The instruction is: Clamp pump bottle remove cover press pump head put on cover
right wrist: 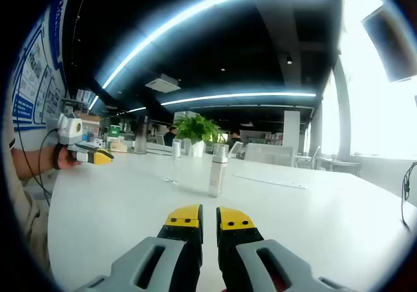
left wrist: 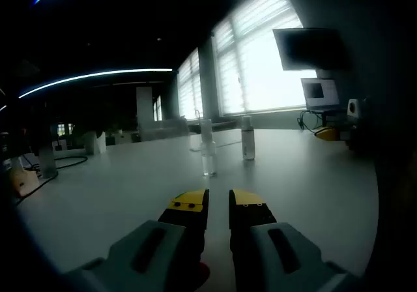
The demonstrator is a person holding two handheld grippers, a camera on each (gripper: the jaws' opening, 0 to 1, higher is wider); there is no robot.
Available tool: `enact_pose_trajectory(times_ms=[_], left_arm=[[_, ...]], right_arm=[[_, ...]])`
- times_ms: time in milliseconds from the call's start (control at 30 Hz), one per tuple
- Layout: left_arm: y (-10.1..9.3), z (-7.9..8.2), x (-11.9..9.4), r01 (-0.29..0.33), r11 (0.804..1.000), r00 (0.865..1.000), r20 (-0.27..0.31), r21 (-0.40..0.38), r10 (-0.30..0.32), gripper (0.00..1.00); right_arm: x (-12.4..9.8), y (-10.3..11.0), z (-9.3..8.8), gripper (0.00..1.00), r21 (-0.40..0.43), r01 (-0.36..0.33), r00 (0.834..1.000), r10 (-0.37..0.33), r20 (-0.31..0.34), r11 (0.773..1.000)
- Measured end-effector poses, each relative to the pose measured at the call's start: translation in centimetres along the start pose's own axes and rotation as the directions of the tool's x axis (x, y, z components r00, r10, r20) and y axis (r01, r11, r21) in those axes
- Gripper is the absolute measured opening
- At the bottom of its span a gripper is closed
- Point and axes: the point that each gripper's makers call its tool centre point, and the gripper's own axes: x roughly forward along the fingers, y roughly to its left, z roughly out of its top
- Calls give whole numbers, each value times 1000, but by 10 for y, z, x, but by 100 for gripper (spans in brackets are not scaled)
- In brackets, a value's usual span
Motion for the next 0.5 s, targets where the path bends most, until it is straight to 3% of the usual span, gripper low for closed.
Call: enact_pose_trajectory(times_ms=[500], left_arm=[[-2, 0, 1, 3, 1000, 1000, -7, 6, -3, 5]], right_arm=[[0, -1, -2, 4, -2, 2, 1000, -2, -8, 1000]])
